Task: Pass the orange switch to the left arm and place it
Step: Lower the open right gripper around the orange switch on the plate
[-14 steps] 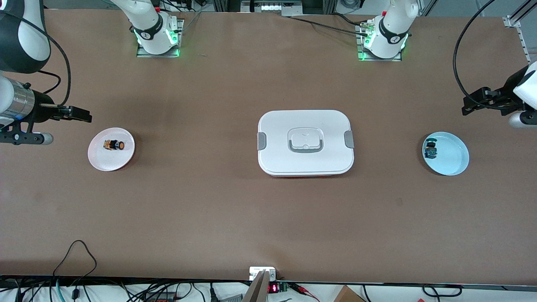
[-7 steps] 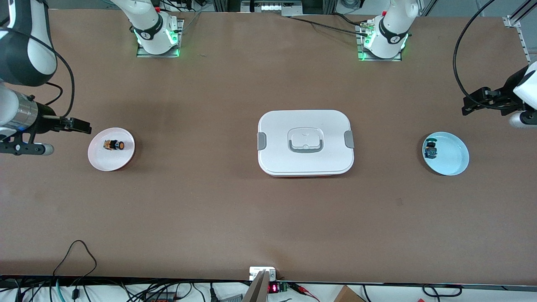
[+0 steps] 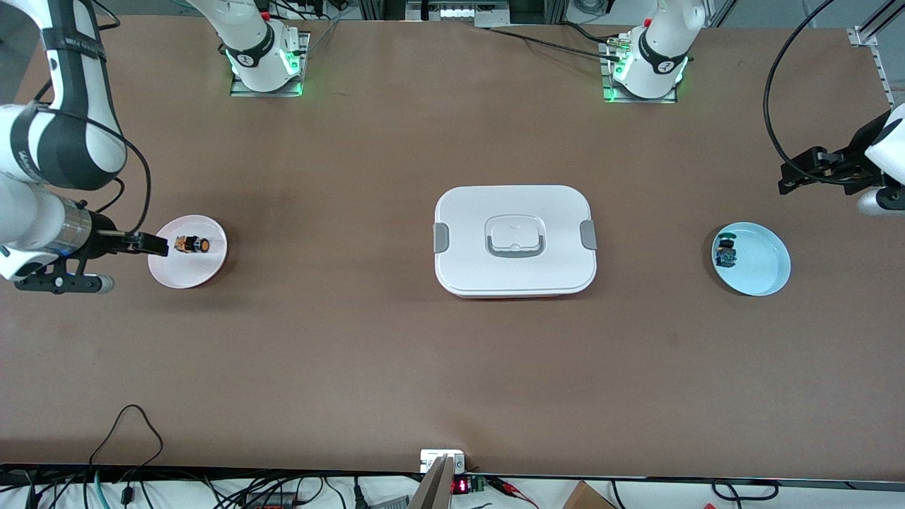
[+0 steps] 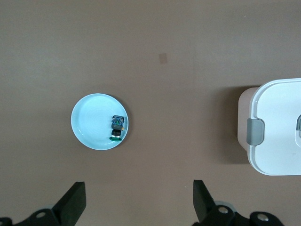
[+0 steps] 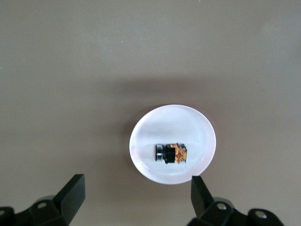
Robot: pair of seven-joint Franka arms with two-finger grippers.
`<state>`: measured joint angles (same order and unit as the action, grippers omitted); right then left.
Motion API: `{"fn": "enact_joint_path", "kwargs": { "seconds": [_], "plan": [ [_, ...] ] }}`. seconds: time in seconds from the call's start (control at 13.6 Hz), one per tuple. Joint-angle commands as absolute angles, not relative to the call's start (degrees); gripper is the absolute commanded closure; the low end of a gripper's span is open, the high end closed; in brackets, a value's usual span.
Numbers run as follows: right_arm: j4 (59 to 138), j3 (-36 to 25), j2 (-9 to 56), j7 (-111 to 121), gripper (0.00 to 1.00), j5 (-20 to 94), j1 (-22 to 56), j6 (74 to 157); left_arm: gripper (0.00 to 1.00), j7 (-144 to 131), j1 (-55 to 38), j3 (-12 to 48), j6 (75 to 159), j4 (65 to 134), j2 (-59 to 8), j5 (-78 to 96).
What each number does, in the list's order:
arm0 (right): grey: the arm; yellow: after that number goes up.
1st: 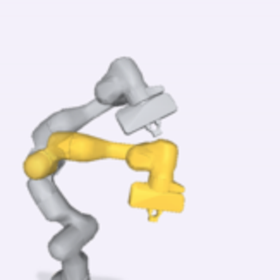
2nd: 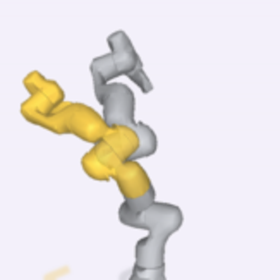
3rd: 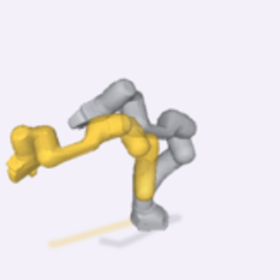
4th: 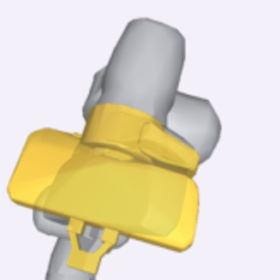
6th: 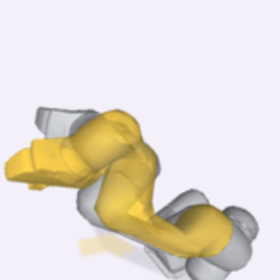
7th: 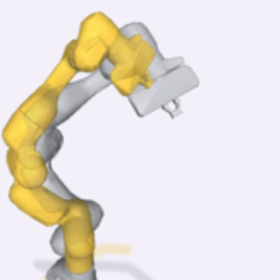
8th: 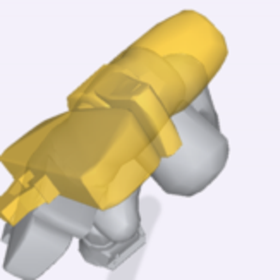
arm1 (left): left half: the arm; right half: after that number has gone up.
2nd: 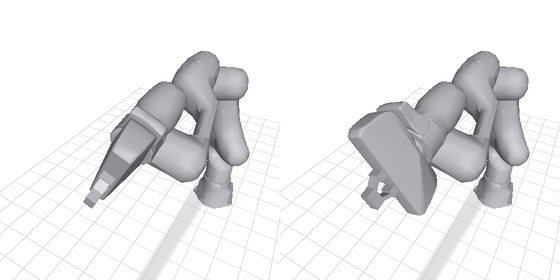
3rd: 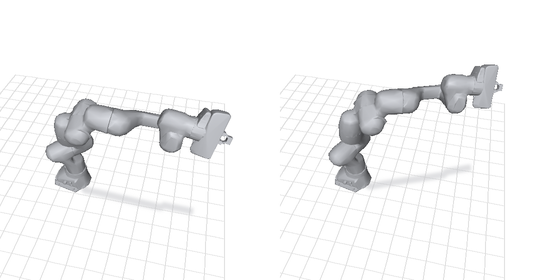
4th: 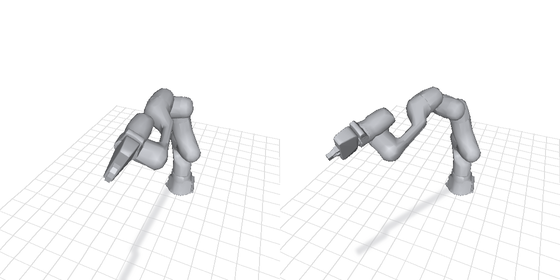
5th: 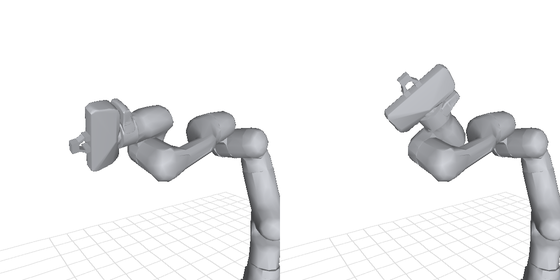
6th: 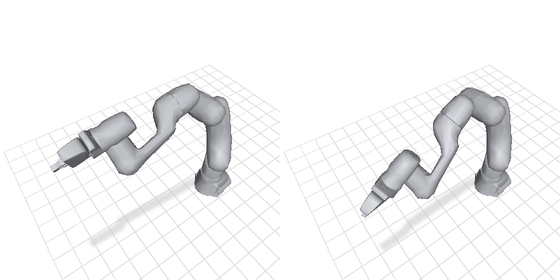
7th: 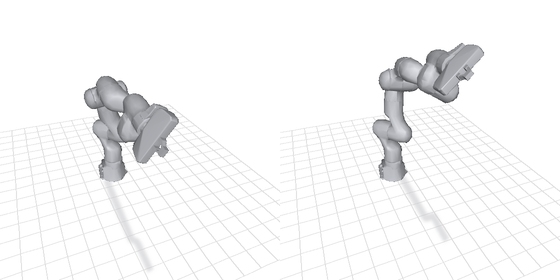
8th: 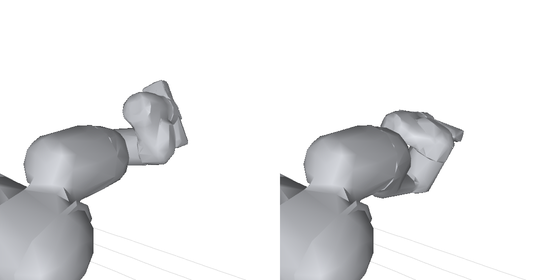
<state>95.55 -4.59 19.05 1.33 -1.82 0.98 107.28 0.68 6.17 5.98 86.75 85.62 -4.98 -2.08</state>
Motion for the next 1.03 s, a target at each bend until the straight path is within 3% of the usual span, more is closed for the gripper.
{"fn": "enact_joint_path", "kwargs": {
  "seconds": [0.0,0.51,0.95],
  "plan": [
    [95.8,-4.4,20.7,4.6,0.0,-2.6,0.7,110.7,0.0,1.8,6.6,6.3,86.7,86.0,-4.0,-2.1],
    [109.7,-4.4,20.3,7.0,0.0,-2.5,-2.5,126.1,0.0,1.5,6.3,6.6,86.7,86.0,-4.0,-2.1],
    [118.4,-4.3,20.2,6.5,0.0,-1.6,-3.9,134.5,0.0,1.5,6.4,6.4,86.5,85.4,-4.0,-2.2]
  ]
}}
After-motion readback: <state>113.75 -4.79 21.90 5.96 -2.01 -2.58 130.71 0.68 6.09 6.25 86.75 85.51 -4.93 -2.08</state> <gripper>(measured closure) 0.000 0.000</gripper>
